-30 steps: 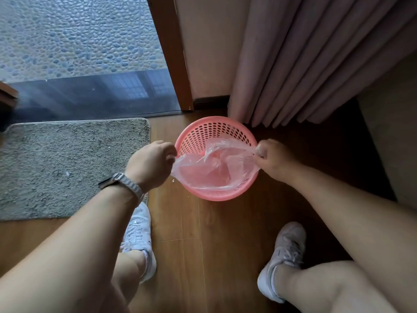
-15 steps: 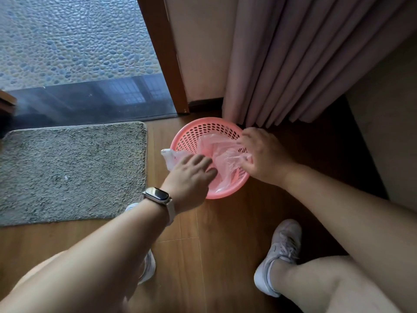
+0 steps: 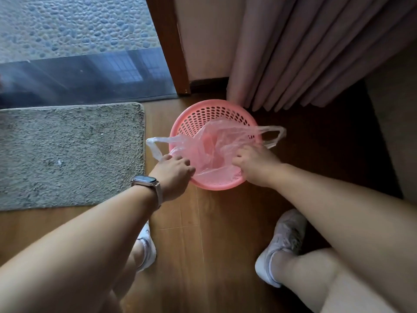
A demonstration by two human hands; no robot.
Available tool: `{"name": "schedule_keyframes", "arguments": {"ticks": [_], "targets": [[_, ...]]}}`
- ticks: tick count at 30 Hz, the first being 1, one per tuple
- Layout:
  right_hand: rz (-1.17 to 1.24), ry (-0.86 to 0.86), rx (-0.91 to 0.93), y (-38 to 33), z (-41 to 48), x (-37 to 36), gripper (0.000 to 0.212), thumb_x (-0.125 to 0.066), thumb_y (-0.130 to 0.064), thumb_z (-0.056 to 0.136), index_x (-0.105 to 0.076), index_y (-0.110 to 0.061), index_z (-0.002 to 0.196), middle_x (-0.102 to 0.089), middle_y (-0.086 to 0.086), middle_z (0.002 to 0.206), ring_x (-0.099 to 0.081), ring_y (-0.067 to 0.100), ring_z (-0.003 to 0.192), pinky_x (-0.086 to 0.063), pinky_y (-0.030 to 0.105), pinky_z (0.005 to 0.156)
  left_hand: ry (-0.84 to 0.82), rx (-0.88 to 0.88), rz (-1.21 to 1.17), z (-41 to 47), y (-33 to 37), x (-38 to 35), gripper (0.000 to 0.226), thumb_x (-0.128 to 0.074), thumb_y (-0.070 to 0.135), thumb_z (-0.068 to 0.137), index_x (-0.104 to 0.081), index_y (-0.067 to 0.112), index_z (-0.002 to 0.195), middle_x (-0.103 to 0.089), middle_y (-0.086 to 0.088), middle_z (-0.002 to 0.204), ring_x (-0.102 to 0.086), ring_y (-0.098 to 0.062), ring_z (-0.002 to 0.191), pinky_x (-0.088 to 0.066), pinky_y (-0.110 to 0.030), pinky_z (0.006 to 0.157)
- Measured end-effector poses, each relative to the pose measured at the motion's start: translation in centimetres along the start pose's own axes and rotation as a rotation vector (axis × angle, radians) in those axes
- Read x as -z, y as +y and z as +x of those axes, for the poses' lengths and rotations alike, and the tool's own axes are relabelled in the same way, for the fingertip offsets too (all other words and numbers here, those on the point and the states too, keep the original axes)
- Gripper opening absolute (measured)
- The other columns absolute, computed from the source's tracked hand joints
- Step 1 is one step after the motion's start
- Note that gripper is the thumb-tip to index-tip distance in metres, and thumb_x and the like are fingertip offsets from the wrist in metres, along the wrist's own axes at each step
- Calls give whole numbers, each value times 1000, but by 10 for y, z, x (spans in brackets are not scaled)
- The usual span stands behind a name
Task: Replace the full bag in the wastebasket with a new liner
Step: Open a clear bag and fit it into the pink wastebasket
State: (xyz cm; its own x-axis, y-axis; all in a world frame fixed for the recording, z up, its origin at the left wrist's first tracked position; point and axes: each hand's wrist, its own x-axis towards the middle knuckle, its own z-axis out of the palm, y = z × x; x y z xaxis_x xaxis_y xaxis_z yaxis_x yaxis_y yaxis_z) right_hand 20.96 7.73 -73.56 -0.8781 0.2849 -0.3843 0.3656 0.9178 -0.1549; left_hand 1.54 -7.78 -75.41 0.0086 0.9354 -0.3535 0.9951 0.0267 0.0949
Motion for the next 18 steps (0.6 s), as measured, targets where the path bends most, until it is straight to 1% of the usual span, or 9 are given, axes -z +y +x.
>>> {"name": "schedule_keyframes", "arguments": {"ticks": [1,3,6,7,8,11,14,16,18], "targets": [[7,24,-3,2,1,0,26,-52,-7,91,-65,-16,112,-62,1,121,-48,22,120,-26,35,106,18,-8,-4,1,1,0,13,-54,23,91,-66,25,90,-66,5,92,-59,-22,93,-43,-35,81],[10,70,-7,5,1,2,19,-54,-9,90,-68,-16,101,-65,1,111,-53,25,111,-34,37,100,38,-8,-40,1,2,2,12,-55,17,89,-64,24,84,-65,4,87,-60,-23,89,-43,-35,77],[85,94,-29,12,-1,5,13,-58,-11,88,-66,-21,88,-66,-2,97,-58,25,94,-46,38,78,133,-16,-107,-2,-9,5,9,-58,14,87,-62,20,81,-64,0,84,-58,-27,86,-43,-35,69],[98,95,-34,15,-3,6,12,-57,-12,88,-64,-21,85,-65,-3,93,-58,24,87,-47,36,71,173,-35,-106,-5,-12,8,8,-60,15,87,-62,19,81,-63,-1,85,-58,-27,86,-44,-36,68],[96,107,-38,17,-5,8,11,-56,-14,88,-64,-21,84,-63,-4,89,-57,22,81,-48,36,67,199,-65,-104,-8,-13,10,7,-60,16,88,-62,20,81,-62,-1,86,-57,-27,86,-46,-37,68],[110,107,-52,23,-16,9,12,-55,-15,88,-60,-23,81,-59,-5,85,-54,21,76,-49,36,64,188,-206,-97,-19,-8,10,7,-57,19,90,-58,21,83,-61,2,85,-56,-25,85,-49,-38,72],[150,-12,-51,21,-29,3,17,-53,-13,89,-58,-27,81,-56,-8,85,-53,18,75,-50,34,63,103,-275,-63,-29,0,2,9,-54,16,81,-57,23,84,-64,6,85,-57,-22,89,-46,-38,77],[137,-78,-59,20,-36,-3,20,-50,-14,91,-62,-30,91,-60,-6,93,-56,21,82,-53,38,68,57,-284,-28,-31,2,-3,17,-52,16,75,-60,26,87,-64,9,87,-57,-21,90,-45,-38,78],[119,-128,-81,24,-40,-12,27,-49,-16,92,-65,-34,105,-63,-6,107,-58,23,92,-53,39,76,42,-288,-3,-29,3,-7,27,-55,13,76,-65,29,95,-65,8,88,-58,-22,87,-48,-37,76]]}}
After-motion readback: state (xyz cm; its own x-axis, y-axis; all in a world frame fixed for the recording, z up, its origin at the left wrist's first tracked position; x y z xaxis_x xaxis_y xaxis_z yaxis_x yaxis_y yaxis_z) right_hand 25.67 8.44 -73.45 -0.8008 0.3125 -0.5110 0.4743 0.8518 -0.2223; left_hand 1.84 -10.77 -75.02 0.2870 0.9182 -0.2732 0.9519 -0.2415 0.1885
